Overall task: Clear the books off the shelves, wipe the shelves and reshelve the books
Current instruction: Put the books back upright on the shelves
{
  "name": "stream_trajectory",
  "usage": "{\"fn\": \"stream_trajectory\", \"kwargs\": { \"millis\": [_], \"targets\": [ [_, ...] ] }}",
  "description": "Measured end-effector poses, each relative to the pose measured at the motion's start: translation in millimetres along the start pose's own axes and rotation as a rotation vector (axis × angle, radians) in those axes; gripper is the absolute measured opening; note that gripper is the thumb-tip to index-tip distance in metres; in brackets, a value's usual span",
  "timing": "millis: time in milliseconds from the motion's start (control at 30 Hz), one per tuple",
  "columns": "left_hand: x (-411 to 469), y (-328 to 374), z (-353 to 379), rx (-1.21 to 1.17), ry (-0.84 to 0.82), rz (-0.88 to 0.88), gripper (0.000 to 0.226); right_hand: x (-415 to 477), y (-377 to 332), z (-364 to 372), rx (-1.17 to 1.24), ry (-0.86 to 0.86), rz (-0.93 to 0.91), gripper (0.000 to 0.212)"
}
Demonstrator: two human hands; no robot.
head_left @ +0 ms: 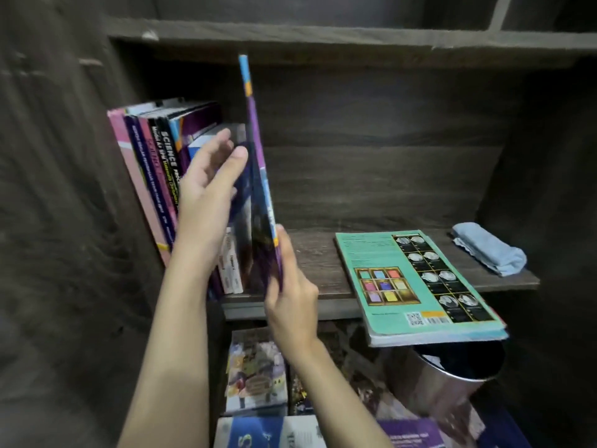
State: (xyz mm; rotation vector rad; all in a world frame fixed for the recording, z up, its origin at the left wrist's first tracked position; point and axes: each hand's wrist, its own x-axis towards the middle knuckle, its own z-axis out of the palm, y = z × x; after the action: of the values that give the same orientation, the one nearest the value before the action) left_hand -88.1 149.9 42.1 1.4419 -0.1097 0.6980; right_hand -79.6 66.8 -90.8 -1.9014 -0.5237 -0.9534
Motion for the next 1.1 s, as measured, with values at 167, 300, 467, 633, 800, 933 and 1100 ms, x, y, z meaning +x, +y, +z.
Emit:
{"fn": "stream_trajectory", "kwargs": {
  "millis": [167,300,467,633,800,933,1100],
  "targets": [
    [0.8,-7.9,-20.8,0.113,-0.087,0.079,0.07,-15.6,2.1,33.2,-0.041,-0.036,-0.08,0.075],
    [4.3,-17.8,-26.9,0.272,-0.077,0.157,0.073,-19.2,6.1,54.2,-0.015,-0.076,-0.008,0.076],
    [7.5,-33.7,-31.4,0.354,-0.05,0.149,0.076,-11.8,14.1,69.2,0.055,-0.295,0.153,0.093],
    [11.6,-46.7,-36.2,0.425,0.05,0.18,0.076,-1.1,28.4,68.9,0.093,-0.506,0.218,0.091],
    [17.6,-54.1,-39.3,0.559,0.106,0.203,0.067,3.2,48.9,62.3,0.173,-0.773,0.296,0.108],
    [19.0,-60.3,-39.4,0.604,0.154,0.186,0.057,6.5,66.3,65.7,0.408,-0.807,0.438,0.111],
    [19.5,-65.0,-36.8,0.642,0.189,0.224,0.048,1.0,75.4,72.1,0.447,-0.676,0.562,0.098]
  ]
}}
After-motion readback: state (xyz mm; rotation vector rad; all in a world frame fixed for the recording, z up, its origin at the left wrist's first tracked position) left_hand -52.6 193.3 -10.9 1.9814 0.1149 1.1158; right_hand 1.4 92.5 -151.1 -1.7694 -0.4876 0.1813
